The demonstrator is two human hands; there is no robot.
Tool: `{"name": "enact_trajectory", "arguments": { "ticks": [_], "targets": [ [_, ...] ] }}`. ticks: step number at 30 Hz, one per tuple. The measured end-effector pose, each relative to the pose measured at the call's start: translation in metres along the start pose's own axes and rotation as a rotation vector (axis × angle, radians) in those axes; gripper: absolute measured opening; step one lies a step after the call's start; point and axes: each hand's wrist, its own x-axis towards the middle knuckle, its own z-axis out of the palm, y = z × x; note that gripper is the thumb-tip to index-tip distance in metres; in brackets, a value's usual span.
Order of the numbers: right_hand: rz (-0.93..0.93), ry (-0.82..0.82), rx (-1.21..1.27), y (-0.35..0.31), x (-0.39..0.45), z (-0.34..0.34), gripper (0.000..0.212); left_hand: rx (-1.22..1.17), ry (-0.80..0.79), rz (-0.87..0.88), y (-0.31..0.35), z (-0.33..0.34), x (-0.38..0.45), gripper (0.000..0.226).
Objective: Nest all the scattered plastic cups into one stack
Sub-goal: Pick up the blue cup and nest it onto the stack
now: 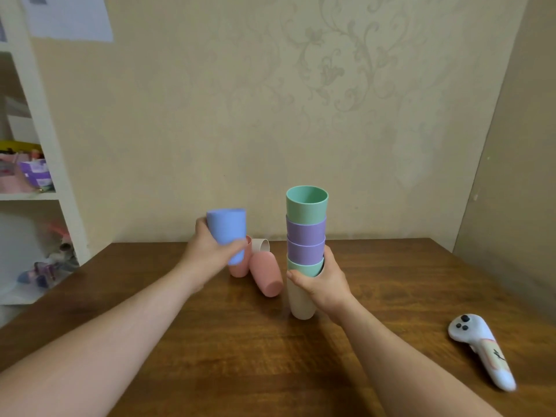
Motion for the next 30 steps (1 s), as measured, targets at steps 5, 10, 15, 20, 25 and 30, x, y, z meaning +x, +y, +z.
{"name": "enact_trajectory", "arguments": {
  "ticks": [5,10,15,20,25,30],
  "targets": [
    [0.002,-0.01,0.01,-0.003,-0.002,-0.001,0.078,-0.399,0.096,0.213,0.11,0.018,0.005,0.084],
    [0.004,-0.007,0.009,-0.002,-0.002,0.0,0.082,-0.348,0.007,0.368,0.169,0.044,0.003,0.069],
    [0.008,-0.004,0.006,0.0,-0.001,0.0,0.086,0.023,-0.058,0.4,0.153,0.065,0.0,0.089],
    [0.007,-0.012,0.006,0.001,0.0,-0.001,0.085,0.079,-0.203,0.298,0.121,0.073,-0.004,0.09],
    [0.007,-0.016,0.002,0.0,-0.001,-0.001,0.084,-0.019,-0.235,0.264,0.115,0.075,-0.003,0.083],
    [0.008,-0.007,-0.01,0.0,-0.001,0.0,0.085,-0.178,-0.288,0.201,0.106,0.07,0.001,0.086]
  ]
}}
